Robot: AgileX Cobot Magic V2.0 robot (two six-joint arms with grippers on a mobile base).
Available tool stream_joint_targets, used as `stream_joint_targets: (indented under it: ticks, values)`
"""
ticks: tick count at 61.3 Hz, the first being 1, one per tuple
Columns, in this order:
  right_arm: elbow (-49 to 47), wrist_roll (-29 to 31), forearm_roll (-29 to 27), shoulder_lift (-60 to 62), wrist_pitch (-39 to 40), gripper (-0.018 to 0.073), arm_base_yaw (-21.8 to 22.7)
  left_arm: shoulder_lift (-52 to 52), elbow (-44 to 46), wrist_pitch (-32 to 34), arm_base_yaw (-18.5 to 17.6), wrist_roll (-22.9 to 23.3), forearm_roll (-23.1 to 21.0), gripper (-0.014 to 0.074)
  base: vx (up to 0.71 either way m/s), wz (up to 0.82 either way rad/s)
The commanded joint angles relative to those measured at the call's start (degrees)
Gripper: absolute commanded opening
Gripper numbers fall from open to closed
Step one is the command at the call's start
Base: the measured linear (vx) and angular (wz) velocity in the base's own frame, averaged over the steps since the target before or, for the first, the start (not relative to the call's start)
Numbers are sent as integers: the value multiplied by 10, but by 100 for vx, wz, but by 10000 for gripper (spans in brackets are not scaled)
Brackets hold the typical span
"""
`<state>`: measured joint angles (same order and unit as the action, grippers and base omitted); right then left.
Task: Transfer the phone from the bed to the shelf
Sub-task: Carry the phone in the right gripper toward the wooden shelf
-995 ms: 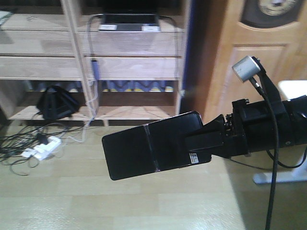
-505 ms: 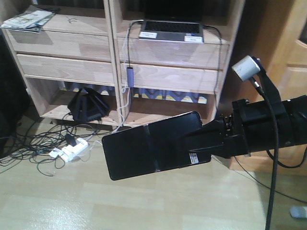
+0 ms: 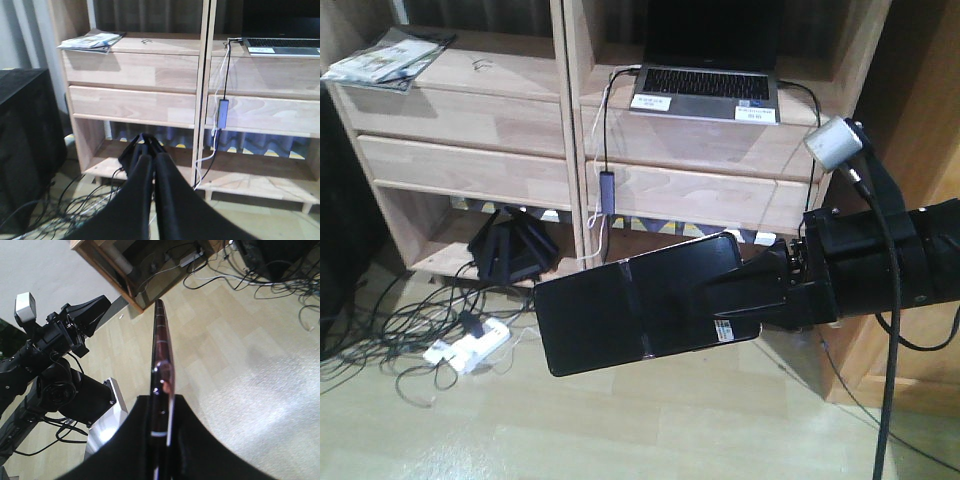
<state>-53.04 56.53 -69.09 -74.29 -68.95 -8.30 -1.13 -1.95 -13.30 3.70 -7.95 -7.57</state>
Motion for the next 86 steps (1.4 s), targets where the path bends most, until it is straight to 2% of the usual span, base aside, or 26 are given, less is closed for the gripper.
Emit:
stream_joint_targets:
  ticks: [1,86]
  values:
    - [-15,1,-52,18,-44,-1,2,-3,-1,42,1,2,-4,1,31,-8]
    - [-15,1,-52,18,-44,-1,2,-3,-1,42,1,2,-4,1,33,-10]
